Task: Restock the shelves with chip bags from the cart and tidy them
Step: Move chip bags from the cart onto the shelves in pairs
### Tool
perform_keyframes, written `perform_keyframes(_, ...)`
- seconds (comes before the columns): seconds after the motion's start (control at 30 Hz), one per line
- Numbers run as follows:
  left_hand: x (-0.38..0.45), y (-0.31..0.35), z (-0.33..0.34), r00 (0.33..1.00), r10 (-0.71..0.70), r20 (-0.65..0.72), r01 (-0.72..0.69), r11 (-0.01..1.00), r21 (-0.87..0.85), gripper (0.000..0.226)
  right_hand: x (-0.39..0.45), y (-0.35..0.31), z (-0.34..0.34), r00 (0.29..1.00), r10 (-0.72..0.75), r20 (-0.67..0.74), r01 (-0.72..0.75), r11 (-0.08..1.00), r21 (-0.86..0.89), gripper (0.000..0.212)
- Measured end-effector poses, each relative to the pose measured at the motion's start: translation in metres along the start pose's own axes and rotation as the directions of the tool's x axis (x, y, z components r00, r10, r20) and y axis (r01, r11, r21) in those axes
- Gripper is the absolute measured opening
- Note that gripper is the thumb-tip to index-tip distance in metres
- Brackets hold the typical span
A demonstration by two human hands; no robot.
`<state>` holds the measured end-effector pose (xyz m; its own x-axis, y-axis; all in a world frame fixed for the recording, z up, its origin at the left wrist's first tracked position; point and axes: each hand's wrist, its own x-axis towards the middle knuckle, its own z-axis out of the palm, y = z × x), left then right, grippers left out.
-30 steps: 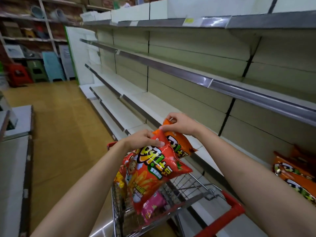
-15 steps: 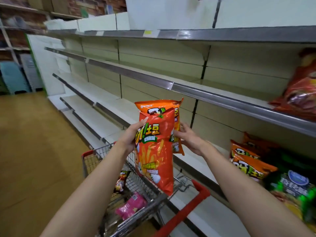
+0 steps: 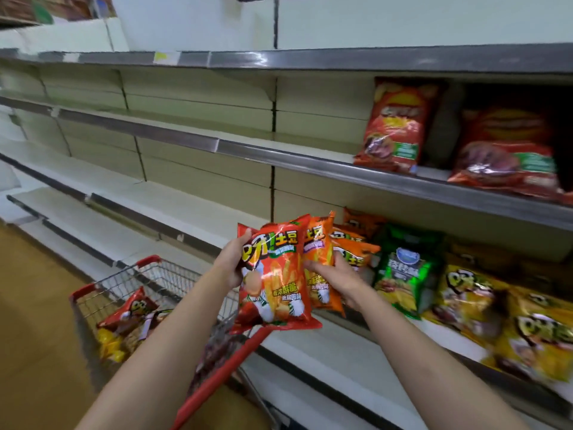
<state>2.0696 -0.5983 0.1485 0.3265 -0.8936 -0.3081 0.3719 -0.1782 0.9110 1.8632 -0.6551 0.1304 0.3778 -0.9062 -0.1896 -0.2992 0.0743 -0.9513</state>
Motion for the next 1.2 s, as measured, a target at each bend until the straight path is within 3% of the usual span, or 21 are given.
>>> perform_keyframes(0.07, -0.003, -0.017, 0.013, 0.998, -0.031, -0.056, 0.032, 0.999, 0.026, 0.036, -0.016, 0.014, -0.010, 0.998, 0.035, -0.043, -0.033, 0.999, 0.035, 0.056)
perform_keyframes(0.17, -0.021, -0.033, 0.036, 0.997, -0.066, -0.039, 0.068, 0.997, 0.047, 0.044, -0.025, 0.041, -0.029, 0.993, 0.043, -0.111, -0.037, 0.998, 0.054, 0.089)
perform_keyframes(0.23, -0.035, -0.042, 0.053, 0.995, -0.079, -0.062, 0.080, 0.997, 0.009, 0.051, -0.031, 0.057, -0.042, 0.987, 0.056, -0.150, -0.043, 0.995, 0.088, 0.097)
perform_keyframes(0.3, -0.044, -0.047, 0.066, 0.993, -0.052, -0.103, 0.050, 0.998, -0.022, 0.063, -0.045, 0.060, -0.050, 0.980, 0.066, -0.187, -0.047, 0.994, 0.103, 0.094)
perform_keyframes(0.4, -0.046, -0.062, 0.085, 0.976, -0.082, -0.203, 0.081, 0.997, -0.011, 0.113, -0.076, 0.052, -0.053, 0.956, 0.081, -0.283, -0.063, 0.995, 0.074, 0.076)
perform_keyframes(0.5, -0.067, -0.068, 0.115, 0.977, -0.031, -0.210, 0.044, 0.997, 0.058, 0.123, -0.093, 0.053, -0.057, 0.920, 0.073, -0.386, -0.098, 0.994, -0.047, 0.075)
perform_keyframes(0.6, -0.068, -0.080, 0.135, 0.998, -0.022, -0.067, 0.030, 0.993, 0.110, 0.119, -0.105, 0.062, -0.068, 0.888, 0.079, -0.453, -0.145, 0.983, -0.114, 0.076)
perform_keyframes(0.7, -0.076, -0.083, 0.147, 0.978, -0.089, 0.190, 0.051, 0.979, 0.198, 0.130, -0.113, 0.070, -0.082, 0.873, 0.095, -0.478, -0.156, 0.984, -0.089, 0.072)
perform_keyframes(0.77, -0.093, -0.081, 0.157, 0.931, -0.061, 0.359, -0.022, 0.975, 0.223, 0.107, -0.119, 0.072, -0.094, 0.863, 0.100, -0.496, -0.152, 0.986, -0.066, 0.069)
perform_keyframes(0.83, -0.103, -0.080, 0.167, 0.871, -0.072, 0.485, -0.094, 0.947, 0.308, 0.064, -0.126, 0.073, -0.105, 0.856, 0.101, -0.506, -0.147, 0.988, -0.052, 0.067)
perform_keyframes(0.9, -0.107, -0.080, 0.176, 0.839, -0.107, 0.533, -0.106, 0.929, 0.353, 0.049, -0.133, 0.076, -0.117, 0.855, 0.098, -0.509, -0.129, 0.991, -0.026, 0.066)
perform_keyframes(1.2, -0.097, -0.099, 0.220, 0.845, -0.100, 0.525, -0.121, 0.921, 0.370, 0.080, -0.169, 0.107, -0.183, 0.831, 0.191, -0.522, -0.045, 0.959, 0.280, 0.073)
